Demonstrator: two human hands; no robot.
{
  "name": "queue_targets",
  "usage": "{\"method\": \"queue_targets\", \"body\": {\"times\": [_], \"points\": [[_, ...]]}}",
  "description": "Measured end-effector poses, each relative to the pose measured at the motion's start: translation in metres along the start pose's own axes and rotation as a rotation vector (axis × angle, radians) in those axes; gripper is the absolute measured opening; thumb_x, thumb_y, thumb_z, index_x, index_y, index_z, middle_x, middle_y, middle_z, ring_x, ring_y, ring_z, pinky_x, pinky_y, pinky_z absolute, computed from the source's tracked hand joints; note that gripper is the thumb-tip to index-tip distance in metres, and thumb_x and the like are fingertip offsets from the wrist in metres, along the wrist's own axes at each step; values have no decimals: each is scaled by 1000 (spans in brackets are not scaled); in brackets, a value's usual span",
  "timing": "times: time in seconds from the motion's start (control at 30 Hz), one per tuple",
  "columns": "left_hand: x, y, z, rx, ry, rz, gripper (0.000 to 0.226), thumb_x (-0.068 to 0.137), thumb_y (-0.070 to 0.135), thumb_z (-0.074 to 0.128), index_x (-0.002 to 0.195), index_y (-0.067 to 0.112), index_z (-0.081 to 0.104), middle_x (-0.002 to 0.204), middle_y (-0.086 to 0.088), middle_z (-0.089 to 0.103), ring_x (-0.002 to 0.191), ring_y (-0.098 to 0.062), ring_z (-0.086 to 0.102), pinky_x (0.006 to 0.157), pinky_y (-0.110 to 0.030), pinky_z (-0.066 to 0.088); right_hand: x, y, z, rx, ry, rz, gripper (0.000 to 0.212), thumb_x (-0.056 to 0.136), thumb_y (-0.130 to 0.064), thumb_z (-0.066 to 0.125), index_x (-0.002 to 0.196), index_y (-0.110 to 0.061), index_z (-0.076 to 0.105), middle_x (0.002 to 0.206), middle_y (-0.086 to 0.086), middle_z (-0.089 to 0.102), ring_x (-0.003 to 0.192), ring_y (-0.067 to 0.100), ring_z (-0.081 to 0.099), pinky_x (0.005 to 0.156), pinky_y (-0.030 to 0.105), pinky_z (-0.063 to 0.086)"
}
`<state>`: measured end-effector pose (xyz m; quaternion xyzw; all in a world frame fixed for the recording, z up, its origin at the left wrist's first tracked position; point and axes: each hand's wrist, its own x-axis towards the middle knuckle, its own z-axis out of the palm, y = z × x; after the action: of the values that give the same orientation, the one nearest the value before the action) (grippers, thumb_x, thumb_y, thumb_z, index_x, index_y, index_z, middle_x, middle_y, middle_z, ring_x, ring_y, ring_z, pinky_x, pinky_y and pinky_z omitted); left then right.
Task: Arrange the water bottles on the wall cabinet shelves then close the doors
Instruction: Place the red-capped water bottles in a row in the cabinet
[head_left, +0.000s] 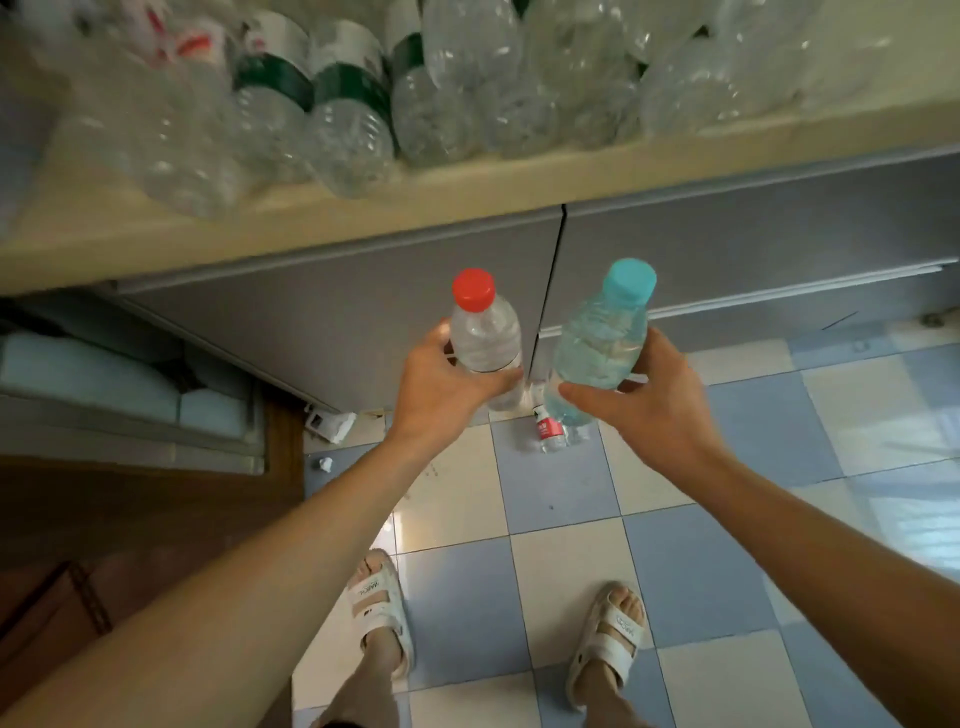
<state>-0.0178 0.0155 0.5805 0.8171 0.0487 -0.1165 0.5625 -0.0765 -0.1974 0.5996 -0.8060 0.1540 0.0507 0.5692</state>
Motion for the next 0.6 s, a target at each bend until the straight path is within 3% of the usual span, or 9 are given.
{"method": "queue_targets", "body": {"times": [0.1, 0.23, 0.33, 0.47, 0.53, 0.6], "points": [[-18, 52, -33, -65, 41, 30, 45, 62, 32, 96, 99, 31, 70, 93, 16, 75, 86, -1, 71, 72, -15, 54, -14, -66, -14, 31, 52, -67, 63, 69, -41, 90, 123, -35, 57, 114, -18, 70, 105, 1, 67, 88, 29, 58], [-33, 116, -85, -145, 84, 78, 47, 63, 25, 96, 102, 27, 69, 95, 14, 76, 90, -4, 72, 77, -19, 55, -26, -143, -17, 126, 72, -151, 59, 71, -29, 90, 121, -29, 60, 113, -11, 73, 105, 8, 70, 93, 40, 58], [-32, 163, -131, -153, 87, 176, 51, 65, 25, 95, 110, 21, 70, 101, 9, 76, 96, -7, 72, 85, -28, 57, -26, -198, -13, 162, 82, -221, 58, 74, -25, 89, 124, -26, 60, 113, -10, 74, 105, 8, 70, 90, 34, 59], [-21, 232, -192, -199, 146, 343, 44, 62, 30, 94, 99, 30, 70, 93, 16, 77, 87, -1, 72, 69, -12, 52, -13, -280, 0, 156, 134, -332, 55, 73, -31, 89, 120, -25, 61, 107, -13, 74, 97, 3, 71, 80, 20, 59], [-13, 266, -225, -216, 171, 414, 48, 58, 41, 92, 99, 31, 69, 92, 16, 76, 86, -1, 72, 68, -11, 52, -6, -324, 9, 168, 168, -387, 56, 69, -38, 89, 117, -29, 60, 106, -15, 74, 96, 2, 71, 76, 20, 59], [-3, 301, -257, -232, 184, 486, 56, 54, 46, 89, 104, 30, 69, 96, 14, 76, 88, -2, 72, 69, -13, 53, 1, -366, 18, 191, 207, -432, 60, 66, -42, 89, 117, -30, 60, 108, -14, 74, 97, 3, 71, 81, 26, 59]]}}
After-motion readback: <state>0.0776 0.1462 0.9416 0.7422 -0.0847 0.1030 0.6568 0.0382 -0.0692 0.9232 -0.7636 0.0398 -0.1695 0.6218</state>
